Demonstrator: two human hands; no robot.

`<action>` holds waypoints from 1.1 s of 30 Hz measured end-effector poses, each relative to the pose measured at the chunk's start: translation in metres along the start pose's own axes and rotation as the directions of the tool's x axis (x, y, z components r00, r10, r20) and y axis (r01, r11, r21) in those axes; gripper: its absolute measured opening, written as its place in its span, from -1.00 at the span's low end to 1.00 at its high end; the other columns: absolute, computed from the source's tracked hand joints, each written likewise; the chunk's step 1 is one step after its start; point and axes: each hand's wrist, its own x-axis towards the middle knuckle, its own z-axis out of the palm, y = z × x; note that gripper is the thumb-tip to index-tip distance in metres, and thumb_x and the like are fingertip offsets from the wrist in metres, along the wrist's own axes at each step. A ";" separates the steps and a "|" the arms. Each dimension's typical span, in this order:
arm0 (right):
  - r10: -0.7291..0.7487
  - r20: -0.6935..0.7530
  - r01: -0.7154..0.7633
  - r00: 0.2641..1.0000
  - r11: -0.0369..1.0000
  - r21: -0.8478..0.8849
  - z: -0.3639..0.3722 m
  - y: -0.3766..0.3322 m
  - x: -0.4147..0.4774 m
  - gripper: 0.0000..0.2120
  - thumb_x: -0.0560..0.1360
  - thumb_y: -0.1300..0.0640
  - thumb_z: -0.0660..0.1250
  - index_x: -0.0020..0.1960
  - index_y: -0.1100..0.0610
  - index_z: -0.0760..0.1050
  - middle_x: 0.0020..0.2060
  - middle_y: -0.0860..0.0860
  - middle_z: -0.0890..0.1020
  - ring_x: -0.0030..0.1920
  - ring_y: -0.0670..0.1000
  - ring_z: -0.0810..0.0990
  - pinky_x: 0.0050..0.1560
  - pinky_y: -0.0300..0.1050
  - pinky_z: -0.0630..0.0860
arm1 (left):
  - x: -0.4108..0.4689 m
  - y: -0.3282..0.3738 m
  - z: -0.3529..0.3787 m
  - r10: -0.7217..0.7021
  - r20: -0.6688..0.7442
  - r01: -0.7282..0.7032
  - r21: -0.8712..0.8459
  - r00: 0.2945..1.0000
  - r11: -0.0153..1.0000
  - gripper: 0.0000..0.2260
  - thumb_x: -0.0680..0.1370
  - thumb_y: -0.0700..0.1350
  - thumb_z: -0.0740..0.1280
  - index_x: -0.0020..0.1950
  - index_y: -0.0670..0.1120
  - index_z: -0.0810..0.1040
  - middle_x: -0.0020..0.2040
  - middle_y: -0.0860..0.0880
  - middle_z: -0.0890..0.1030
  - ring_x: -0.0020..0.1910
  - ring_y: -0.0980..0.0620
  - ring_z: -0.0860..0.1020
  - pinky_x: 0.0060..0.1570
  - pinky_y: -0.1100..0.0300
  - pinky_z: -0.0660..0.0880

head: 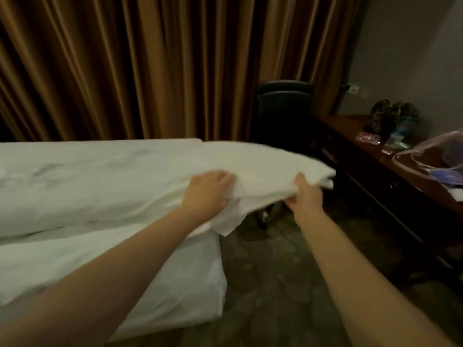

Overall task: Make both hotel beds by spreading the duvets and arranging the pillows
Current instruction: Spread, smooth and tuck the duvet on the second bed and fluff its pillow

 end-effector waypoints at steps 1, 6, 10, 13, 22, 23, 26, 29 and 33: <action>0.096 -0.067 -0.097 0.993 0.995 -0.002 -0.028 0.027 0.002 -0.62 0.61 0.10 0.23 0.40 0.12 0.33 0.27 0.14 0.51 0.07 0.09 0.52 0.08 0.05 0.52 | -0.017 0.013 0.028 -0.039 0.155 0.037 0.011 0.987 0.999 -0.54 0.56 0.05 0.20 0.45 0.07 0.25 0.40 -0.01 0.35 0.33 -0.05 0.37 0.24 0.04 0.33; 0.365 -0.142 -0.378 0.920 0.923 -0.075 -0.086 0.112 -0.030 -0.59 0.61 0.06 0.22 0.40 0.20 0.32 0.26 0.20 0.50 0.17 0.20 0.52 -0.02 0.00 0.50 | -0.109 0.049 0.111 -0.163 0.543 0.191 0.005 0.824 0.982 -0.41 0.53 0.02 0.28 0.50 0.06 0.11 0.39 -0.04 0.33 0.31 -0.08 0.39 0.25 0.01 0.38; 0.290 -0.003 -0.290 0.957 0.957 -0.028 -0.048 0.100 -0.053 -0.62 0.61 0.10 0.22 0.41 0.12 0.31 0.22 0.14 0.52 0.02 0.07 0.53 -0.15 -0.05 0.53 | -0.125 0.063 0.099 -0.329 0.440 0.415 -0.112 0.835 0.903 -0.12 0.42 0.23 0.37 0.54 0.00 -0.09 0.52 -0.05 0.09 0.45 -0.10 0.19 0.36 -0.06 0.26; 0.243 0.165 -0.248 0.956 0.969 0.010 -0.015 0.078 -0.073 -0.85 0.59 0.14 0.26 0.16 0.02 0.41 -0.01 0.02 0.56 -0.08 0.00 0.55 -0.06 -0.01 0.55 | -0.114 0.055 0.079 -0.442 0.130 0.460 -0.180 0.887 0.870 -0.12 0.41 0.24 0.38 0.54 -0.06 -0.01 0.49 -0.11 0.17 0.43 -0.13 0.23 0.34 -0.03 0.28; 0.250 0.375 -0.089 0.893 0.913 -0.398 0.011 0.100 -0.060 -0.75 0.56 0.08 0.29 0.22 0.08 0.54 0.10 -0.04 0.58 0.16 0.02 0.50 0.28 -0.01 0.41 | -0.041 0.028 0.044 -0.185 -0.160 0.101 -0.425 0.970 0.899 -0.87 0.46 -0.39 0.33 -0.02 -0.30 0.59 -0.15 -0.21 0.62 -0.19 -0.14 0.59 -0.11 0.02 0.54; 0.289 0.381 -0.141 0.878 0.918 -0.371 0.006 0.108 -0.052 -0.77 0.57 0.10 0.28 0.20 0.07 0.55 0.14 -0.01 0.59 0.20 0.05 0.51 0.29 0.04 0.41 | -0.038 0.019 0.049 -0.262 -0.091 0.193 -0.459 0.961 0.868 -0.89 0.51 -0.36 0.30 -0.02 -0.28 0.60 -0.14 -0.20 0.62 -0.16 -0.14 0.58 -0.06 0.10 0.47; 0.549 0.269 -0.541 0.792 0.834 -0.108 -0.012 0.135 -0.026 -0.73 0.60 0.00 0.20 0.20 0.08 0.54 0.16 0.09 0.59 0.16 0.12 0.54 0.16 0.13 0.47 | -0.030 -0.009 0.064 -0.382 0.029 0.351 -0.463 0.924 0.814 -0.86 0.58 -0.23 0.25 0.03 -0.20 0.60 -0.06 -0.20 0.63 -0.05 -0.17 0.56 -0.17 0.25 0.25; 0.690 0.215 -0.715 0.691 0.696 0.064 -0.021 0.164 0.006 -0.48 0.59 -0.22 0.10 0.32 0.15 0.41 0.20 0.21 0.54 0.17 0.25 0.53 0.12 0.24 0.50 | -0.007 -0.038 0.070 -0.441 0.036 0.401 -0.486 0.897 0.776 -0.84 0.60 -0.16 0.24 0.02 -0.19 0.60 -0.04 -0.22 0.62 -0.03 -0.21 0.56 -0.11 0.14 0.34; 0.726 0.198 -0.752 0.659 0.638 0.167 0.015 0.184 0.055 -0.38 0.54 -0.32 0.10 0.33 0.16 0.31 0.20 0.28 0.49 0.12 0.33 0.55 -0.04 0.25 0.56 | 0.044 -0.096 0.093 -0.493 0.168 0.516 -0.394 0.854 0.760 -0.84 0.59 -0.16 0.24 0.08 -0.19 0.55 0.03 -0.23 0.59 0.04 -0.23 0.52 -0.06 0.10 0.36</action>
